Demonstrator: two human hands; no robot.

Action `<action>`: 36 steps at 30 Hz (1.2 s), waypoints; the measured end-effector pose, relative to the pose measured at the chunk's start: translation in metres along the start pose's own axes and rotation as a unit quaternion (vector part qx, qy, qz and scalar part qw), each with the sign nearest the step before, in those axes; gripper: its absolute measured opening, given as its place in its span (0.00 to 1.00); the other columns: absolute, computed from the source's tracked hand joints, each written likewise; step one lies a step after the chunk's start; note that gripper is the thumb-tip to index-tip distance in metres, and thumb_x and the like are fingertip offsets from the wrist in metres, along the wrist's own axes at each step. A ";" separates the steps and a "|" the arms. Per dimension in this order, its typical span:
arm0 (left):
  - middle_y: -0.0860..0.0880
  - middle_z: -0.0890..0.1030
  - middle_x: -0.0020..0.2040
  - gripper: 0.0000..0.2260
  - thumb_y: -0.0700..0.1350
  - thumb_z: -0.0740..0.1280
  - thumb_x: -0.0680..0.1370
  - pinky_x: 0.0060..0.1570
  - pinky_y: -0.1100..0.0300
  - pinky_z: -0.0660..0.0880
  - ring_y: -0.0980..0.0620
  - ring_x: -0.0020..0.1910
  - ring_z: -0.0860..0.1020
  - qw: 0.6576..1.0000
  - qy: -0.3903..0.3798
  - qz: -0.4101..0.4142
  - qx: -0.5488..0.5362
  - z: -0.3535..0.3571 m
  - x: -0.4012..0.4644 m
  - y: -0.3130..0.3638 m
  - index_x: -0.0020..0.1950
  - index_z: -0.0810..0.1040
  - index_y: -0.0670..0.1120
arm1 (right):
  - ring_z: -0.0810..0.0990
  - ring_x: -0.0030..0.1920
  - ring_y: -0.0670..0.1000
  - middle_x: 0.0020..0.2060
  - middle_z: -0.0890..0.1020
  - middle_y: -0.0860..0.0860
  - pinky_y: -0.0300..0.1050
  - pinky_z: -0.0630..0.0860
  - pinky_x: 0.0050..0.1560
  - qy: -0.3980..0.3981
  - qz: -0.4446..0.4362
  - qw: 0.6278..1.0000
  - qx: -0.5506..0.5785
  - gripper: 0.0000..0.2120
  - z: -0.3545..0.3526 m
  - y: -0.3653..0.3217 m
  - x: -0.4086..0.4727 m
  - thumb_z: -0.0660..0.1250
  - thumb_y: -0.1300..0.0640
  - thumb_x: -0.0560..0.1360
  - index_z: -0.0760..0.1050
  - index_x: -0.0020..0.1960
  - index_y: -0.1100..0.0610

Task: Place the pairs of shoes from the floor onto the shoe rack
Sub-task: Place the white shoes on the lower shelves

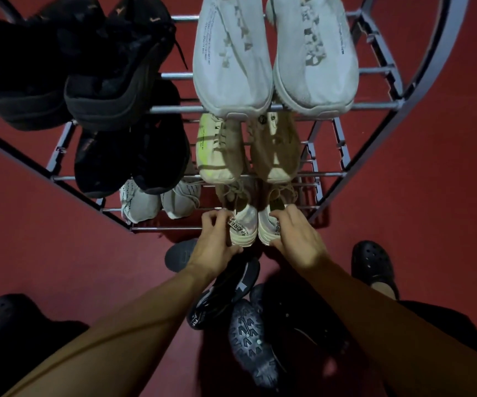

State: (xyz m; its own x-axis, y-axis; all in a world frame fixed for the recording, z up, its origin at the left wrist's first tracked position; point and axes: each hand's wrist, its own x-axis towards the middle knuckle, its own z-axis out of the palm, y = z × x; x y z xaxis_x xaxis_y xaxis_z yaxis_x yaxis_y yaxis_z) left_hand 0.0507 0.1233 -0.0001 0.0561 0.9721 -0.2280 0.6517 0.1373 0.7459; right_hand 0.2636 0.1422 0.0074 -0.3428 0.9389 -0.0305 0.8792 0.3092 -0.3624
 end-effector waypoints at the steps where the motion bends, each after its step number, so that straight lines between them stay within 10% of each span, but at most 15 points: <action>1: 0.53 0.62 0.62 0.24 0.37 0.75 0.72 0.60 0.51 0.78 0.51 0.53 0.76 0.999 0.018 0.027 0.015 -0.001 0.002 0.001 0.60 0.67 0.54 | 0.73 0.57 0.54 0.56 0.69 0.52 0.52 0.77 0.47 0.008 -0.004 1.000 -0.004 0.28 -0.003 0.001 0.001 0.74 0.59 0.70 0.69 0.67 0.57; 4: 0.52 0.62 0.58 0.19 0.37 0.73 0.74 0.53 0.51 0.78 0.50 0.46 0.76 0.995 0.045 0.080 0.040 -0.006 0.012 0.007 0.52 0.66 0.53 | 0.74 0.56 0.54 0.56 0.70 0.53 0.51 0.78 0.46 0.029 -0.021 0.999 -0.014 0.27 -0.009 0.005 0.008 0.73 0.59 0.72 0.69 0.68 0.58; 10: 0.46 0.63 0.59 0.34 0.45 0.74 0.75 0.49 0.54 0.77 0.43 0.48 0.78 0.995 -0.026 0.021 0.097 -0.003 0.026 0.010 0.73 0.57 0.59 | 0.75 0.55 0.57 0.55 0.73 0.54 0.51 0.75 0.48 0.026 0.019 0.999 -0.021 0.23 -0.012 0.014 0.018 0.73 0.56 0.73 0.68 0.64 0.57; 19: 0.48 0.66 0.59 0.20 0.48 0.72 0.76 0.57 0.51 0.76 0.42 0.55 0.79 0.996 0.006 0.012 0.090 -0.003 0.033 0.003 0.63 0.68 0.51 | 0.70 0.68 0.58 0.69 0.65 0.56 0.52 0.71 0.67 0.009 0.106 0.992 0.063 0.36 -0.014 0.021 0.019 0.77 0.49 0.70 0.63 0.71 0.56; 36: 0.43 0.69 0.57 0.32 0.47 0.74 0.75 0.62 0.47 0.75 0.39 0.58 0.76 0.992 0.009 0.000 0.127 -0.016 0.060 0.006 0.73 0.61 0.50 | 0.82 0.52 0.59 0.50 0.81 0.56 0.54 0.80 0.51 0.007 0.142 0.990 0.020 0.16 -0.017 0.007 0.047 0.73 0.52 0.74 0.72 0.56 0.57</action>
State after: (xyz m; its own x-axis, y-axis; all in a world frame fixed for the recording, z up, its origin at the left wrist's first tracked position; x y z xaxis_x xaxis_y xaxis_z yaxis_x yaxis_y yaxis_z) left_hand 0.0460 0.1852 0.0010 0.0446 0.9754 -0.2158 0.8209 0.0873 0.5643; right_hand 0.2596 0.1911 0.0196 -0.0784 0.9892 -0.1237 0.9253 0.0260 -0.3784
